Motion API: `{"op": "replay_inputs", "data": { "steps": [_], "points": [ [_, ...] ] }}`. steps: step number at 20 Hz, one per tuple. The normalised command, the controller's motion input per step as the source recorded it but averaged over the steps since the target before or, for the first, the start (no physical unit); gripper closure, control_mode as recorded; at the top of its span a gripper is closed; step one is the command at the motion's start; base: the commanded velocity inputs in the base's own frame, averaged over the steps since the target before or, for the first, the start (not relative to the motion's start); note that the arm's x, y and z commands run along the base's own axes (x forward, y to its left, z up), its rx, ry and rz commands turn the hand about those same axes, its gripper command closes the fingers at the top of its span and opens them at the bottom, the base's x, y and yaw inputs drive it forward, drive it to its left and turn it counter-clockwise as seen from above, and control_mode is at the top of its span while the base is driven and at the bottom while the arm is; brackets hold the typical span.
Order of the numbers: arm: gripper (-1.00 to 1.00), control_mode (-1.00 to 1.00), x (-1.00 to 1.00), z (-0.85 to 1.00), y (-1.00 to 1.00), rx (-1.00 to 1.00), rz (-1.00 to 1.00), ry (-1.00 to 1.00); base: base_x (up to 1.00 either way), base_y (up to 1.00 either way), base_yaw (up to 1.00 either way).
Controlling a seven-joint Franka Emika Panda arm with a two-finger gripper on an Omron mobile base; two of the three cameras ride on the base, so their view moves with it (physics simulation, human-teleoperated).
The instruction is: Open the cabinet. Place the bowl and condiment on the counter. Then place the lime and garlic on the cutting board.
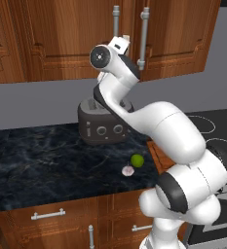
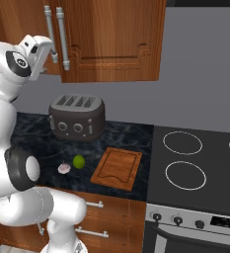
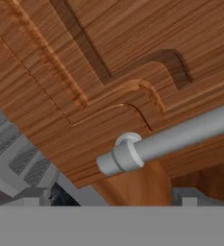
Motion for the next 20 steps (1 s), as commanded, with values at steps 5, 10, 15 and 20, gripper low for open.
{"op": "replay_inputs", "data": {
  "steps": [5, 10, 15, 20],
  "points": [
    [-1.0, -1.0, 0.06, -0.04, -0.06, 0.0, -0.01, 0.0, 0.0, 0.0, 0.0],
    [-1.0, -1.0, 0.06, -0.05, -0.08, 0.0, -0.02, 0.0, 0.0, 0.0, 0.0],
    [-1.0, -1.0, 0.0, -0.02, -0.13, 0.0, -0.05, 0.0, 0.0, 0.0, 0.0],
    [-1.0, -1.0, 0.0, -0.03, -0.15, 0.0, -0.07, 0.0, 0.0, 0.0, 0.0]
  ]
}}
